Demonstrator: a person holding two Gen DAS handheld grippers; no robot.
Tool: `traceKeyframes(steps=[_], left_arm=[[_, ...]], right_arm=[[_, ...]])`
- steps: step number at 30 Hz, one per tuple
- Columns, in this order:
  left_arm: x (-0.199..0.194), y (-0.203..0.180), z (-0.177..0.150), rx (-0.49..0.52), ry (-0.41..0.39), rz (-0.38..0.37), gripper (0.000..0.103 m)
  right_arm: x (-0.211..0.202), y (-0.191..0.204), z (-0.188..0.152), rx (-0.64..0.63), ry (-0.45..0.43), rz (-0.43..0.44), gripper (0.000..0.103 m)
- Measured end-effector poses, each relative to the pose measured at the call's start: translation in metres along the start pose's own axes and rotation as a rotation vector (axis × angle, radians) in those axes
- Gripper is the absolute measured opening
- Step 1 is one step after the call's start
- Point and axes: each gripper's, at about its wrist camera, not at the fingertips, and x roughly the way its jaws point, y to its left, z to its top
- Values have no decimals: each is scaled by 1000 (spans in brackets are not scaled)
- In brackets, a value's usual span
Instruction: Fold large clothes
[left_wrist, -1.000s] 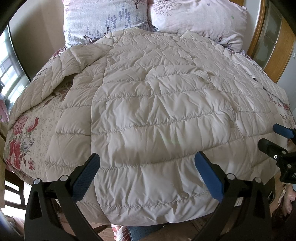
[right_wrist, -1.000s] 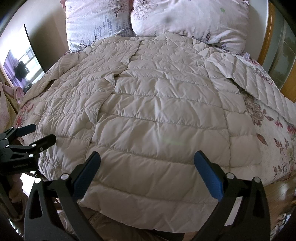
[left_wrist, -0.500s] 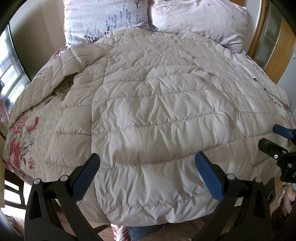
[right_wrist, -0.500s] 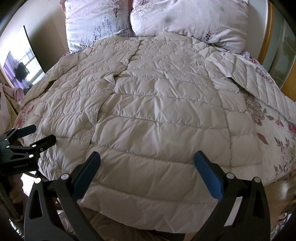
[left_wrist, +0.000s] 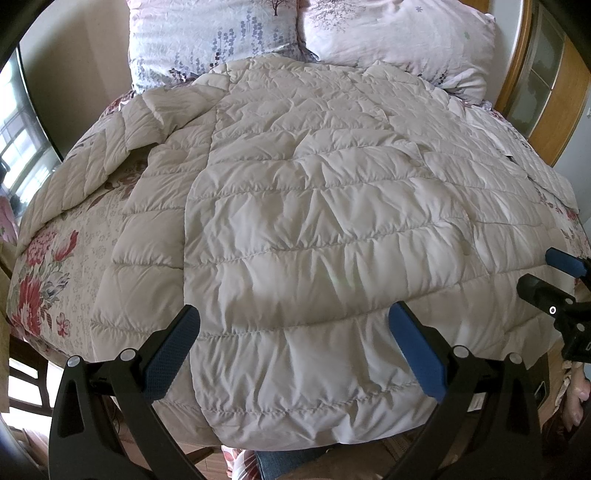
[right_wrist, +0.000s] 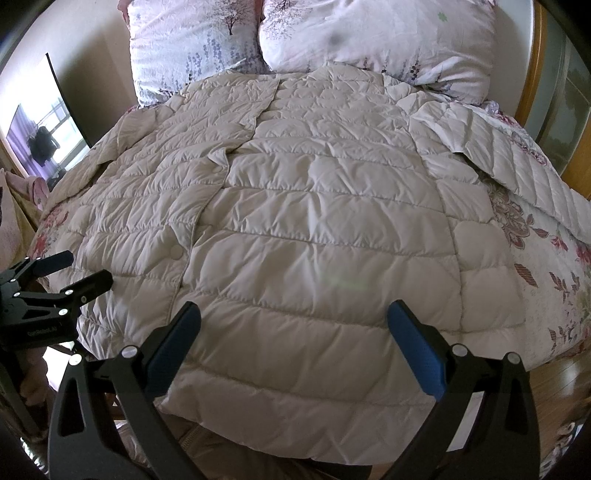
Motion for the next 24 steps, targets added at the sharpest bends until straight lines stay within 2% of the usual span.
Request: traceKeyframes(steps=[5,17,24], left_arm=[[0,0,0,0,0,-1,102],[1,1,-1,-1,6,-14,102],[2,3,1,-1,2,-38,102]], right_arm=[[4,7,-5,7,-2,6,101],[3,-9,5,84,-18,47,101],[-2,-37,8,173,-60,77,101]])
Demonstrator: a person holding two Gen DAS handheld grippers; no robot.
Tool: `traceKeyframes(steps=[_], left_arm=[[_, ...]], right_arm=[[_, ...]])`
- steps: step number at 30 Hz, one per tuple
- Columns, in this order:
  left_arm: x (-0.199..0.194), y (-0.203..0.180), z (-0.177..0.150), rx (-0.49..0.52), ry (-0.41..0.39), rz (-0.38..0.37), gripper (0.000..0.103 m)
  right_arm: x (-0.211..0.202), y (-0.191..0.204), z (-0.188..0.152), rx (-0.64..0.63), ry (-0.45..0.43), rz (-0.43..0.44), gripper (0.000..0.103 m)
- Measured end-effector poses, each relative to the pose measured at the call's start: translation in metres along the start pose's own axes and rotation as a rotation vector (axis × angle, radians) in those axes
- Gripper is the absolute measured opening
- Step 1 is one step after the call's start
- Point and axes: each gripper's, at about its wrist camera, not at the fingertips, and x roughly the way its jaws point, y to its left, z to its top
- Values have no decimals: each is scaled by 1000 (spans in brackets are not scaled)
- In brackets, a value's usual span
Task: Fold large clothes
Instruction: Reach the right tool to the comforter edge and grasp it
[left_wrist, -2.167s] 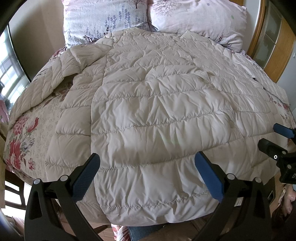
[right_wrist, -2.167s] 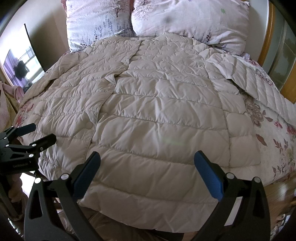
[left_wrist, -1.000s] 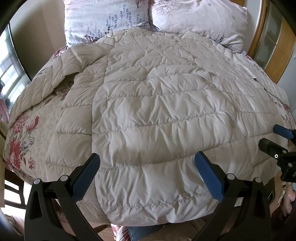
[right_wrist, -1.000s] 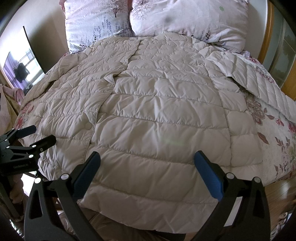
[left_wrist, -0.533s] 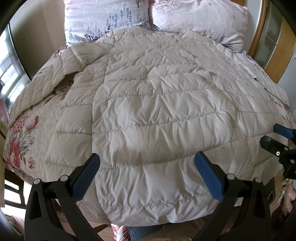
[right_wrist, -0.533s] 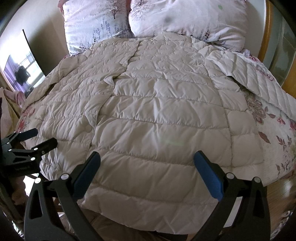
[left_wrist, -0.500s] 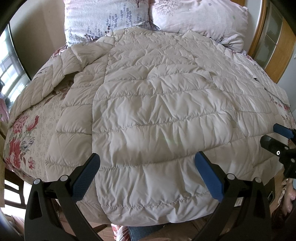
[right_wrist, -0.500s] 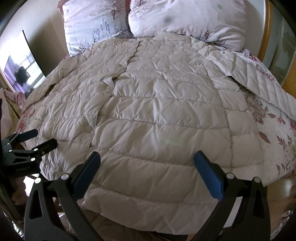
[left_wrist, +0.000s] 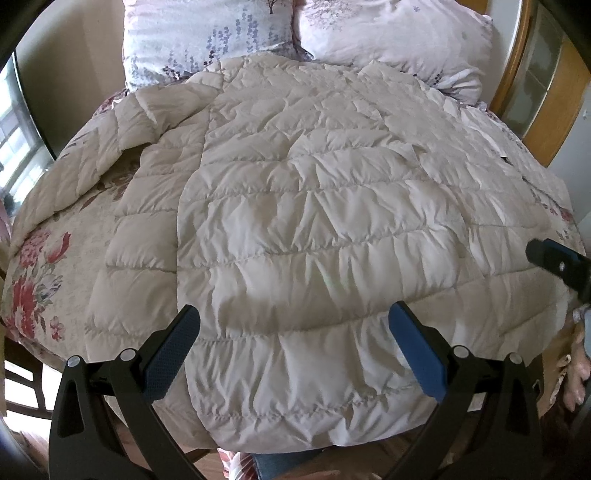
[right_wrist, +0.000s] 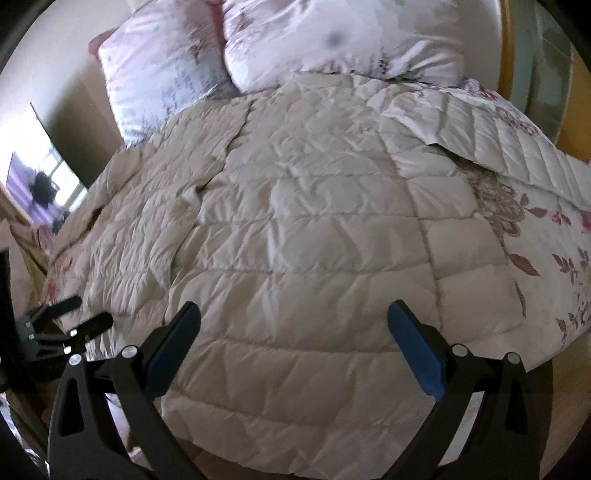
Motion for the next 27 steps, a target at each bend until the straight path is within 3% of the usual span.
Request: traceKeyframes(steps=[8,17,22,27], left_arm=[[-1,0,4,6,-12,-27,102],[0,3,16,-3,-23,-58,102],[0,10,26,-27,-45,-88,102],[5,14,38,-42,-41,-103,102]], right_arm=[[-11,-62,17,204,-132,47,101],[-30,-185,26,645,-334,71,101],[-32,-258,26,888,-385,56,80],[-30,-312,22,1045,-395,27,62]])
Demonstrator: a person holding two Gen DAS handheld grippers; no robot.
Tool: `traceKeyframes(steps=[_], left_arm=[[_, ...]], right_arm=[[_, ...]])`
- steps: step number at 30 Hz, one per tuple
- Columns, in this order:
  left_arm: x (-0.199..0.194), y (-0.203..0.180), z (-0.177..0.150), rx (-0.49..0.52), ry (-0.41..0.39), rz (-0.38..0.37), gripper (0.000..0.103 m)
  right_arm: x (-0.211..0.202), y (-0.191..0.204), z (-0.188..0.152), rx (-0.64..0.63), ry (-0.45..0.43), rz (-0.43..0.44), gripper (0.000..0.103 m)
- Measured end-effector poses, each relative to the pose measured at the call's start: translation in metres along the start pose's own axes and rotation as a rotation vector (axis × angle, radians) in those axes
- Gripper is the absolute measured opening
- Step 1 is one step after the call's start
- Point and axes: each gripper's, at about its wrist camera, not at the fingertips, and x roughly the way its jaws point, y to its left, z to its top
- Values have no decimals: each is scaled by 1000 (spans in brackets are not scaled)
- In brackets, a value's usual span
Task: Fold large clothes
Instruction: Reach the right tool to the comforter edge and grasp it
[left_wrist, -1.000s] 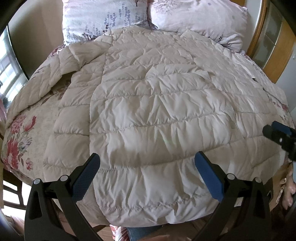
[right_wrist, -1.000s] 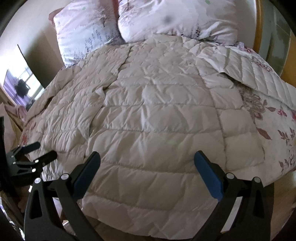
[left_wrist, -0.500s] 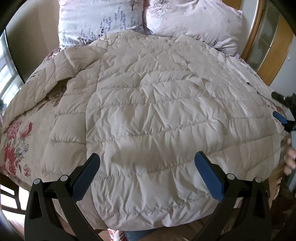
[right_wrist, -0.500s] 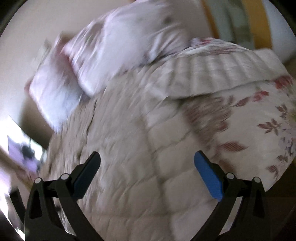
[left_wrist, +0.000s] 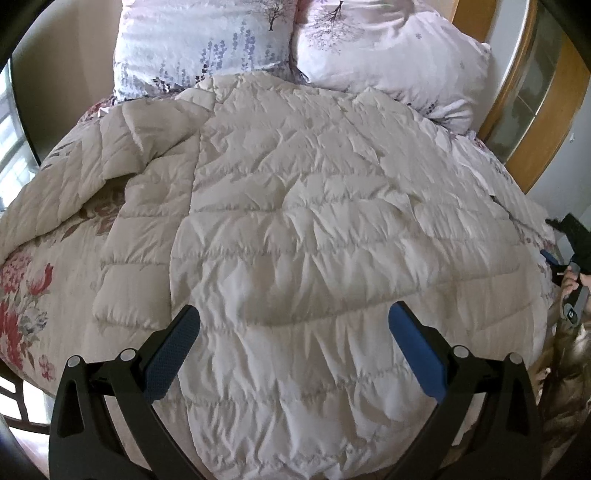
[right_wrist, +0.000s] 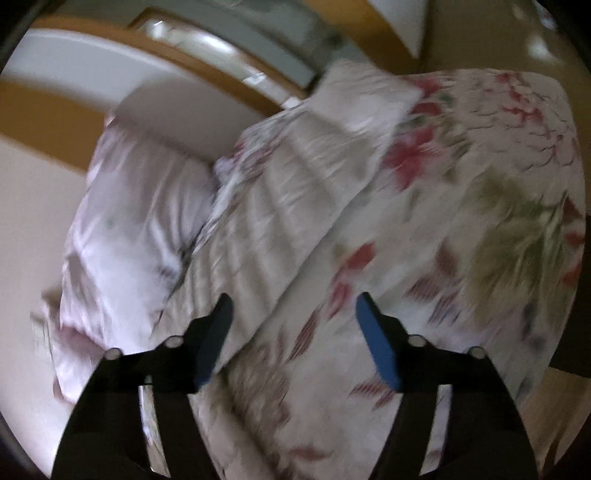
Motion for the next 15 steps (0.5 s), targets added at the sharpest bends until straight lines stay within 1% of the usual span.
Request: traceKeyframes(steps=[2,3,6,7,8,10,12,15], left_arm=[[4,3,4,-8,11,-24,102],[6,5,7,-19,17,-47,102],[11,15,13,-81,30,-147,102],[13,20,16,-111,33,-181,102],[15,25,18,-138,34,-199,102],[18,28,23,-155,38,-189,102],[19,27,28,-145,40,-174,102],[22,24,36,-122,44,-155,102]], right_arm=[[7,-10,13,52,0,-8,55],[10,-15,21,71,-5,-14,51],[16,-21,40,99,-24,-33,47],[16,-24,48,107,-33,-41,47],[17,-24,51,111,-40,-50,47],[19,-25,59,112,-57,-75,46],[20,-27,67,121,-66,-92,39],[22,-30,74,129,-79,-113,33]])
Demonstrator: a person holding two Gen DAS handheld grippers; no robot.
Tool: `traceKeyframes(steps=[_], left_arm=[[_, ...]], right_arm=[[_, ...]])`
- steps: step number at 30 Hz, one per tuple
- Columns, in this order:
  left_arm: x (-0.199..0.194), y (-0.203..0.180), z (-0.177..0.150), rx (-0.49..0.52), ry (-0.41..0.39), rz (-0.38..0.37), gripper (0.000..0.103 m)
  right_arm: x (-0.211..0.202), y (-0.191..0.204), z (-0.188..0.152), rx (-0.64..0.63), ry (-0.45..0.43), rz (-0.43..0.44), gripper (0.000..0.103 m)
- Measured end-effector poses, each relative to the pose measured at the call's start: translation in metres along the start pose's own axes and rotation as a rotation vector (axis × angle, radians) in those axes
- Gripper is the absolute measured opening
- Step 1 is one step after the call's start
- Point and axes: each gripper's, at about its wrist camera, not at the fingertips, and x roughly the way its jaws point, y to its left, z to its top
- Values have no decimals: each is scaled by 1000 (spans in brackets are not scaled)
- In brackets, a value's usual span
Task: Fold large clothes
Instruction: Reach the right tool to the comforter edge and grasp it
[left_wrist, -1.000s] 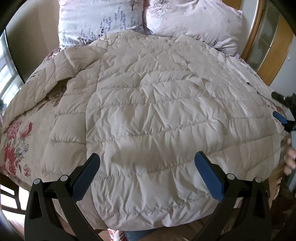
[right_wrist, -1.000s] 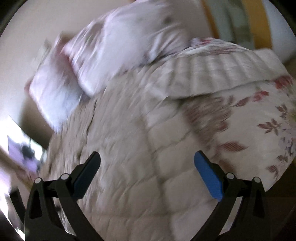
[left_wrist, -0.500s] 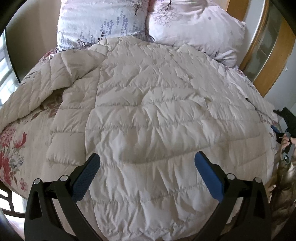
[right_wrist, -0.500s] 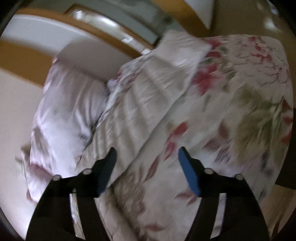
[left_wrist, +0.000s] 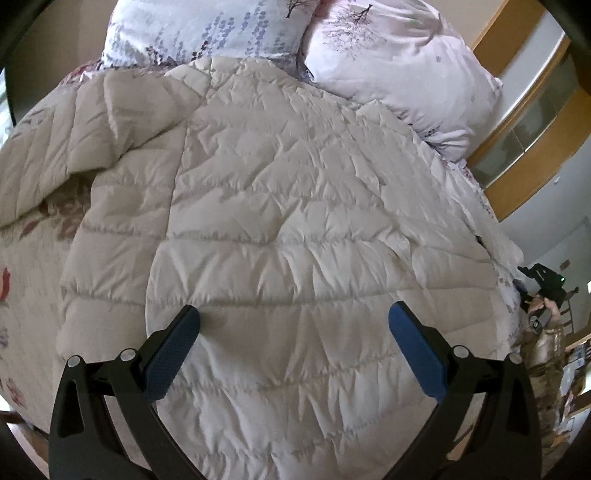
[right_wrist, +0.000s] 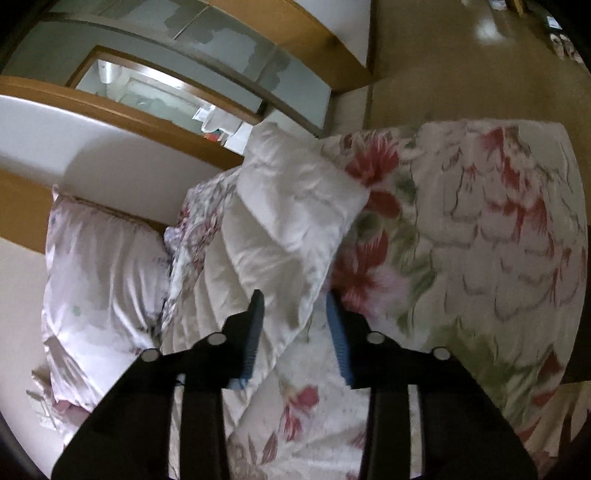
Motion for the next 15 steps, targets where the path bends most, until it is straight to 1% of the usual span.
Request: traceKeyframes(steps=[4,7,9,12,15], left_arm=[[4,1,8,18,3,13,102],[6,3,13,20,-3,19,102],[7,5,16,11,-11,1,102],[8,11,21,-7,-31,-41,102],[8,13,26,-18,-54,-76,102]], right_arm=[[6,4,10,0,-25,-30,31],[7,7,14,-23,-51,-68,23],[9,9,15,-39,-61,-86,13],[9,16,14,-84,-79,-112,6],[11,33,8,-155,-111,-143,4]])
